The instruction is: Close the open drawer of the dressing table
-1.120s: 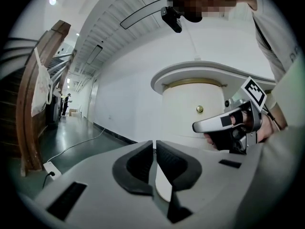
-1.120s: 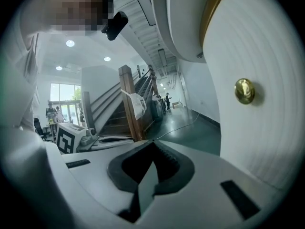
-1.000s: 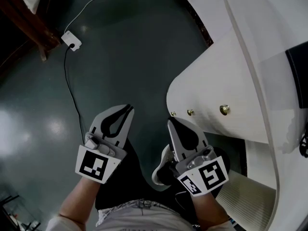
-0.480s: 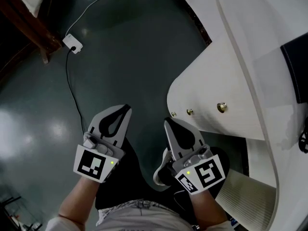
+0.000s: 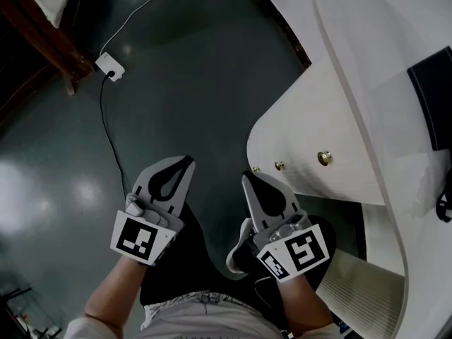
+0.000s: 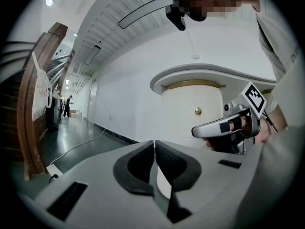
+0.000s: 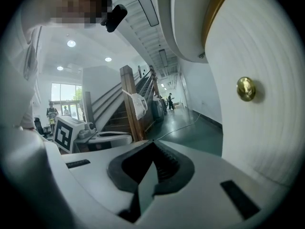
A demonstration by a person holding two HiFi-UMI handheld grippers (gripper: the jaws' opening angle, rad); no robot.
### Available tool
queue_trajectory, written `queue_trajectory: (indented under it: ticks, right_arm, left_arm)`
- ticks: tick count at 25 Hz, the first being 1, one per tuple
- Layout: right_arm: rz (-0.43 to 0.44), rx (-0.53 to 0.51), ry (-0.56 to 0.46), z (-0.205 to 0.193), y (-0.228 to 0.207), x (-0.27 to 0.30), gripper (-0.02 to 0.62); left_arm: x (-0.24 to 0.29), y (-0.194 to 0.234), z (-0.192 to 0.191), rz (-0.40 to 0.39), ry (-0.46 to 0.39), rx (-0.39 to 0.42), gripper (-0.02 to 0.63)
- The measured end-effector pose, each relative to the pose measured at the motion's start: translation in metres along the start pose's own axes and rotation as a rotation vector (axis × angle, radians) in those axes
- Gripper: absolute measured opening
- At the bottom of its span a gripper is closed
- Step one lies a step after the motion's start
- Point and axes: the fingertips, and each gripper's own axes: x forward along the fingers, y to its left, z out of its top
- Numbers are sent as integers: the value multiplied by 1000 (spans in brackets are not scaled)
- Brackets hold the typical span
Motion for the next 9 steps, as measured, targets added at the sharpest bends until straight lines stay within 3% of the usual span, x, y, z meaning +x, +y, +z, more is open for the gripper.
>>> queue_trajectory:
  ticks: [9]
  right_arm:
    - [1,10,5,-4,8,-5,8]
  left_arm:
    - [-11,3,-3,9,1,2,31]
